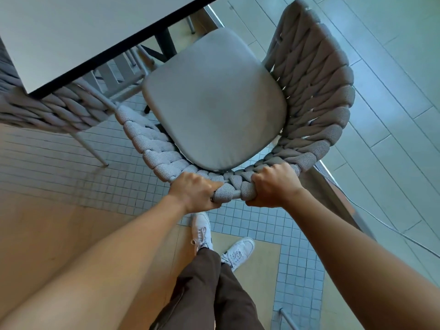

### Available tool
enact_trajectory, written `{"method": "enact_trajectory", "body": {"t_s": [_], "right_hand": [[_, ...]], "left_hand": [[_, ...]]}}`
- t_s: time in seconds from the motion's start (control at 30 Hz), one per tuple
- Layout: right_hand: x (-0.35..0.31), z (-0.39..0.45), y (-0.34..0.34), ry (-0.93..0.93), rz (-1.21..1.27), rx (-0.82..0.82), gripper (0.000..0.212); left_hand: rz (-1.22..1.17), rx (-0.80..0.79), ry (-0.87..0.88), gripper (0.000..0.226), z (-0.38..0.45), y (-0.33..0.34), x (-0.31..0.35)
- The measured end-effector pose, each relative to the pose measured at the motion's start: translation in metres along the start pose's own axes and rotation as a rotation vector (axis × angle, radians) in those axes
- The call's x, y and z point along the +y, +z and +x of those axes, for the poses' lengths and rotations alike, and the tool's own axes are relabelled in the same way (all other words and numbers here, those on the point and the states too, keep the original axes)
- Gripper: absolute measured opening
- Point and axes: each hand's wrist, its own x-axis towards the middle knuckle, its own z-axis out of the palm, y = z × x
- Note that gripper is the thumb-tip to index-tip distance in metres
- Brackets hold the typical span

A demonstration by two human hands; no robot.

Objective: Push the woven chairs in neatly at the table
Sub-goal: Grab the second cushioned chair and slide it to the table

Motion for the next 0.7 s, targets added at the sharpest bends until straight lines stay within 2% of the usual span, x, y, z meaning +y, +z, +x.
{"method": "enact_trajectory", "body": {"t_s": [0.1,0.23,0.37,0.43,0.57,0.7], "right_hand": [[0.002,-0.002,0.001,-0.015,0.002,-0.009,0.054],[0.025,-0.011,-0.005,-0.079,0.024,-0.023,0.047],[0.061,-0.023,-0.013,-0.074,0.114,0.002,0.044],[0.084,-0.023,-0.016,-0.036,0.026,-0.049,0.045],[0.111,-0.011,-0.014,-0.054,-0.128,-0.173,0.048],[0.115,-0.006,0.001,-0.055,-0.119,-0.111,0.043]], "left_hand": [[-0.002,-0.073,-0.02,0.042,0.003,0.0,0.003],[-0.009,-0.179,-0.141,0.053,0.013,0.006,0.023],[-0.044,-0.163,-0.24,0.059,0.017,0.004,0.044],[-0.082,-0.125,-0.249,0.061,0.022,0.005,0.052],[-0.17,-0.165,-0.285,0.073,0.044,0.012,0.079],[-0.134,-0.17,-0.262,0.055,0.053,0.021,0.077]]}}
